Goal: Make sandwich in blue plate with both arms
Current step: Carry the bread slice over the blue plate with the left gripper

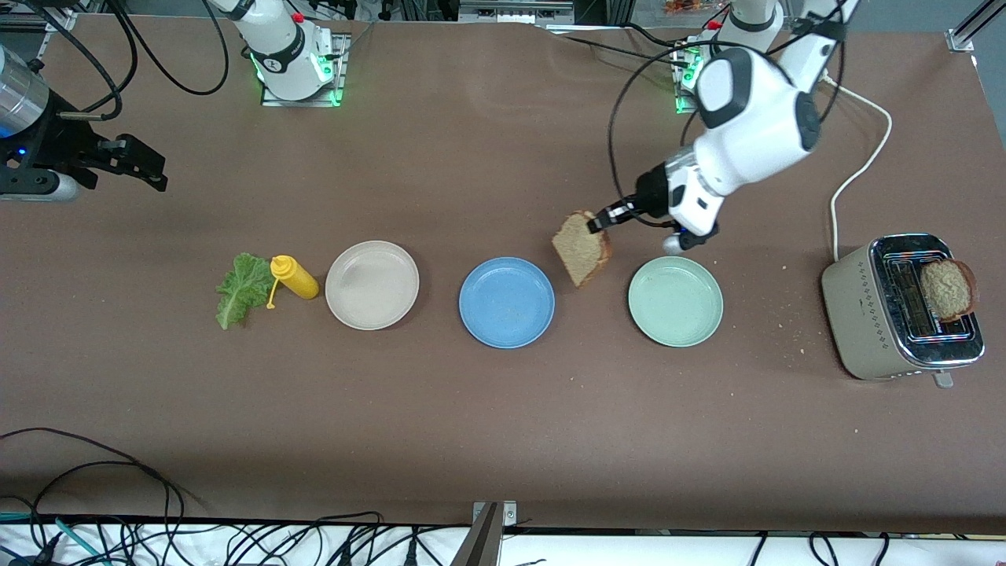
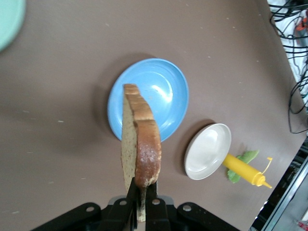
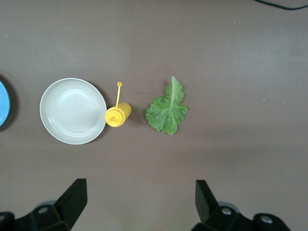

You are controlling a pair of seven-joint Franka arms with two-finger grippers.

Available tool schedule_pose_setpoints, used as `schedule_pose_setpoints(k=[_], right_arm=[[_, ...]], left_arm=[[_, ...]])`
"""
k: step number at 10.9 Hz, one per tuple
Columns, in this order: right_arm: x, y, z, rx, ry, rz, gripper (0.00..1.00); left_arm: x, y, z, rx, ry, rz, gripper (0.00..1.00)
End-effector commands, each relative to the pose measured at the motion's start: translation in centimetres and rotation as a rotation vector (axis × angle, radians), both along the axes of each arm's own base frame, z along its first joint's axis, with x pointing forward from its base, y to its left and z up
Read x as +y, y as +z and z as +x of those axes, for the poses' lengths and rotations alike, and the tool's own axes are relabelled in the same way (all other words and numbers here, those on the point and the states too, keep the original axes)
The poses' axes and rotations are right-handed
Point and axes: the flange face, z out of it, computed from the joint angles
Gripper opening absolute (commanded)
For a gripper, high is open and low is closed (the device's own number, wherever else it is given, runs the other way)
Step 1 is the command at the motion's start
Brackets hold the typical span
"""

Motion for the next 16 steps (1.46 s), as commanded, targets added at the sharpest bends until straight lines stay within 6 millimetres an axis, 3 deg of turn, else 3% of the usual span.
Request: schedule_pose_setpoints(k=[1,4,9,16], right_arm=[[-0.4,0.5,-0.1,0.005,-0.018,0.002,1.00],[-0.3,0.6,-0.1,0.003,-0.016,0.002,1.00],[-0.4,0.5,-0.1,0.005,-0.018,0.002,1.00],[-0.4,0.5,-0.1,0.005,-0.011,0.002,1.00]], left_arm=[[-5.7,-2.1,1.3,0.004,0.090,-0.105,0.00],[-9.5,-4.8,2.6,-0.055,0.170,-0.151,0.00],[-13.4,-10.0,3.7,-0.084,0.213,-0.071,0.00],[-14.8,-10.4,4.2,-0.074,0.229,-0.081,0.00]])
